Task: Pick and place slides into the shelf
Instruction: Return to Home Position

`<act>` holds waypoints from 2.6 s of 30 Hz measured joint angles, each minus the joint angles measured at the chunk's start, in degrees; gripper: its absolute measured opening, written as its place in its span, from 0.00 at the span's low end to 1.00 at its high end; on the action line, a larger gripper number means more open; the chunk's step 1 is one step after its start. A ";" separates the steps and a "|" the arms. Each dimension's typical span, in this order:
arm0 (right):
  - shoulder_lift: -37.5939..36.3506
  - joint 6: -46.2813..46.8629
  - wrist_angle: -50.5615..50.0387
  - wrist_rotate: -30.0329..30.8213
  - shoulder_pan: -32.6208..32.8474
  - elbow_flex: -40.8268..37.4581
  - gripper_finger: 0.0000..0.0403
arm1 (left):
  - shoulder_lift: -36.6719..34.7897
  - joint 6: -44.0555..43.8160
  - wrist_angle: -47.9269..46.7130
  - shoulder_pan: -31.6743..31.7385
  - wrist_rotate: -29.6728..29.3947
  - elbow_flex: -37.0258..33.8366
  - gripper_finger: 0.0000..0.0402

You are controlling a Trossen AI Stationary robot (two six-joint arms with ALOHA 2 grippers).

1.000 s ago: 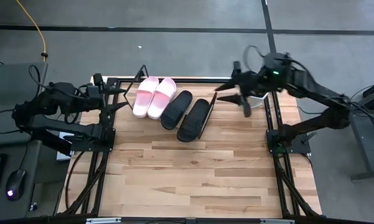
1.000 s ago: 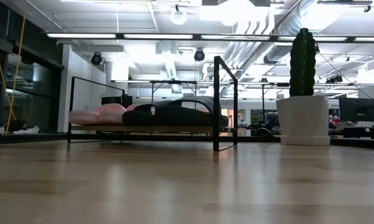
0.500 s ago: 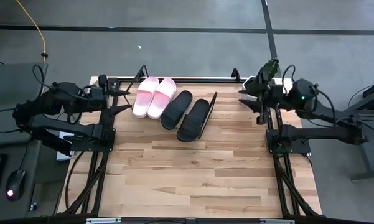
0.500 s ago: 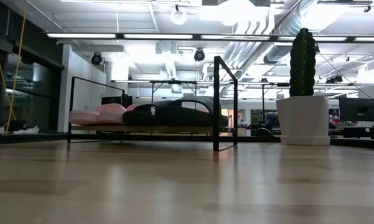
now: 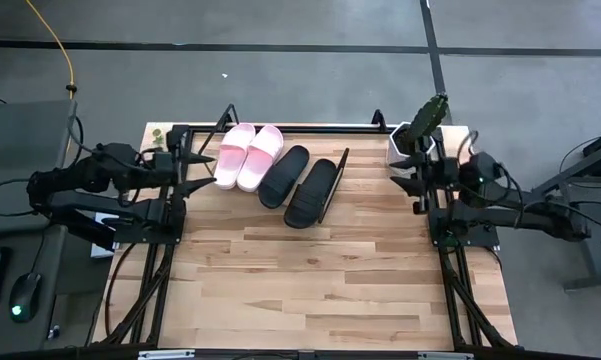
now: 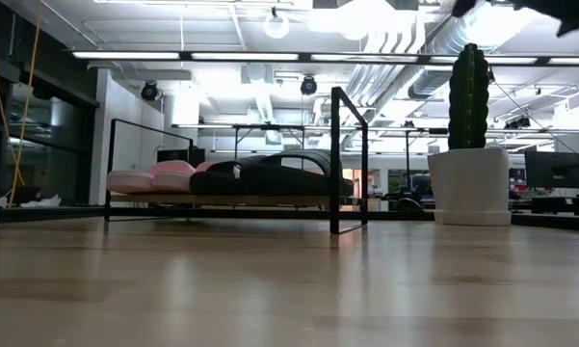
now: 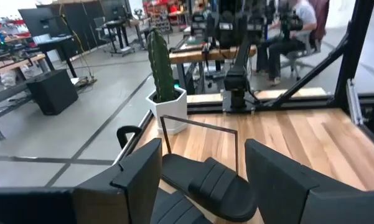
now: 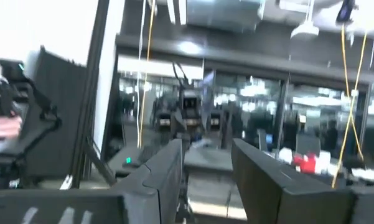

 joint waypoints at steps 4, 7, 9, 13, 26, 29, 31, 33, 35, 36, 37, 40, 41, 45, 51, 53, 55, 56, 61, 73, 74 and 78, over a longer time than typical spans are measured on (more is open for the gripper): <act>-4.29 2.64 7.08 0.07 0.00 -6.69 0.32 | -5.65 -0.75 1.54 -0.03 0.03 -3.29 0.52; -7.43 2.87 9.45 1.22 0.01 -9.97 0.32 | -9.98 -1.79 3.05 -0.03 0.61 -5.96 0.52; -9.52 2.88 10.21 2.79 0.00 -11.15 0.32 | -12.37 -2.31 3.80 -0.03 1.93 -7.45 0.52; -12.28 4.40 9.80 2.97 0.02 -12.31 0.32 | -16.00 -3.38 3.93 -0.03 2.43 -10.78 0.52; -13.04 5.63 16.51 2.61 0.04 -21.22 0.32 | -22.94 -5.84 6.69 -0.03 2.32 -18.05 0.52; -13.05 6.81 21.38 3.00 0.02 -23.78 0.32 | -24.49 -7.19 6.73 -0.03 2.29 -19.65 0.52; -13.03 7.18 20.41 2.58 0.16 -23.76 0.32 | -25.62 -7.70 6.63 -0.03 2.23 -20.92 0.52; -13.06 7.21 20.52 2.69 0.38 -23.78 0.32 | -26.87 -7.91 6.75 -0.03 2.20 -22.25 0.52; -13.08 7.71 21.32 2.99 0.77 -23.78 0.32 | -28.26 -8.70 7.17 -0.03 2.02 -23.80 0.52; -13.08 7.75 21.44 2.98 0.89 -23.78 0.32 | -28.86 -9.02 7.44 -0.03 2.01 -24.45 0.52; -13.08 7.75 21.49 2.99 1.00 -23.78 0.32 | -28.94 -9.16 7.66 -0.03 1.95 -24.85 0.52; -13.08 7.55 21.59 3.31 1.17 -23.80 0.32 | -28.86 -9.32 8.02 -0.03 1.97 -24.98 0.52; -13.08 7.47 21.59 3.34 1.14 -23.80 0.32 | -28.87 -9.54 8.23 -0.03 2.06 -25.05 0.52; -13.02 8.30 20.39 3.26 1.16 -23.80 0.32 | -28.83 -10.82 8.94 -0.03 2.40 -26.52 0.52; -12.99 8.99 13.63 3.60 1.16 -23.80 0.32 | -28.88 -11.08 10.68 -0.03 1.17 -28.57 0.52; -12.99 8.69 13.52 3.67 1.16 -23.80 0.32 | -28.89 -12.11 12.27 -0.03 1.14 -29.67 0.52; -13.02 8.74 13.59 3.69 1.16 -23.80 0.32 | -28.80 -12.60 14.21 -0.03 1.16 -30.97 0.52; -13.02 8.98 13.63 3.69 1.16 -23.80 0.32 | -28.85 -12.70 16.09 -0.03 1.16 -31.74 0.52; -13.02 9.75 13.79 3.72 1.16 -23.80 0.32 | -28.79 -12.81 22.10 -0.03 -0.06 -36.35 0.52; -13.02 13.15 12.61 3.45 1.16 -23.82 0.32 | -28.82 -15.05 35.73 -0.03 -0.58 -44.82 0.52; -13.01 13.15 12.61 3.43 1.16 -23.82 0.32 | -28.85 -15.30 36.91 -0.03 -0.59 -45.31 0.52; -13.00 12.98 12.61 3.41 1.16 -23.82 0.32 | -28.83 -15.74 39.90 -0.03 -0.57 -47.38 0.52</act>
